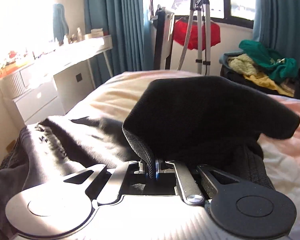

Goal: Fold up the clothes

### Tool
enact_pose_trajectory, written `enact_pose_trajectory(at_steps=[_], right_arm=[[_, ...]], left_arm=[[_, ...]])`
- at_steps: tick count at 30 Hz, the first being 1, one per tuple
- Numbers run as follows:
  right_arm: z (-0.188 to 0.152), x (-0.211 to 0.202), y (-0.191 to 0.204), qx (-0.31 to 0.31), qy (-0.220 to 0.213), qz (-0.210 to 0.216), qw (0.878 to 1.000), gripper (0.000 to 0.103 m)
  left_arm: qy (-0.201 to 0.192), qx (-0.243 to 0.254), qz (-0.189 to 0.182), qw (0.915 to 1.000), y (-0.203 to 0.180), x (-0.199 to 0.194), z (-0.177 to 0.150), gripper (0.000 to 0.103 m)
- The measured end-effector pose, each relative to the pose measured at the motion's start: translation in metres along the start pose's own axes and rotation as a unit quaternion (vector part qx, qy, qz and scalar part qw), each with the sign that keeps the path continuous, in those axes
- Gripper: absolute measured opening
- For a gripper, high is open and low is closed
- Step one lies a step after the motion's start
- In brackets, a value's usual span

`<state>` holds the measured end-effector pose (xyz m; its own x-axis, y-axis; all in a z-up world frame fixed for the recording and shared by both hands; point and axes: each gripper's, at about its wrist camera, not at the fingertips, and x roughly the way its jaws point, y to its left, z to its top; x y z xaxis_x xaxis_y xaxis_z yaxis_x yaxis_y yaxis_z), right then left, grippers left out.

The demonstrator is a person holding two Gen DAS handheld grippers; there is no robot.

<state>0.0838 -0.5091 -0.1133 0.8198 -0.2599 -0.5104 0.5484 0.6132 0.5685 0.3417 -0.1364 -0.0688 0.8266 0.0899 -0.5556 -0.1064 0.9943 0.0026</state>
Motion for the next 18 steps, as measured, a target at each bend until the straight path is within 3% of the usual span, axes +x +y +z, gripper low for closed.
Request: enact_pose_trajectory(at_steps=[3, 5, 7, 9, 10, 11, 18], right_arm=[[-0.005, 0.005, 0.008, -0.016, 0.010, 0.009, 1.000, 0.083], [-0.009, 0.007, 0.015, -0.030, 0.016, 0.018, 0.999, 0.083], [-0.013, 0.009, 0.021, -0.044, 0.027, 0.033, 0.998, 0.083], [-0.016, 0.011, 0.028, -0.057, 0.040, 0.051, 0.996, 0.083], [-0.018, 0.011, 0.032, -0.064, 0.045, 0.061, 0.995, 0.083], [-0.020, 0.010, 0.035, -0.070, 0.049, 0.071, 0.994, 0.083], [-0.027, -0.001, 0.048, -0.089, 0.065, 0.135, 0.985, 0.083]], left_arm=[[0.022, -0.035, -0.004, 0.9991, 0.032, 0.014, -0.011, 0.010], [0.037, -0.058, -0.006, 0.9976, 0.053, 0.023, -0.018, 0.017], [0.032, -0.064, -0.025, 0.9972, 0.059, 0.008, -0.016, 0.026], [0.027, -0.052, -0.034, 0.9977, 0.062, -0.012, -0.016, 0.040], [0.024, -0.046, -0.038, 0.9979, 0.064, -0.022, -0.016, 0.056], [0.022, -0.040, -0.042, 0.9981, 0.065, -0.032, -0.016, 0.064], [-0.012, 0.038, -0.083, 0.9957, 0.066, -0.144, -0.040, 0.080]])
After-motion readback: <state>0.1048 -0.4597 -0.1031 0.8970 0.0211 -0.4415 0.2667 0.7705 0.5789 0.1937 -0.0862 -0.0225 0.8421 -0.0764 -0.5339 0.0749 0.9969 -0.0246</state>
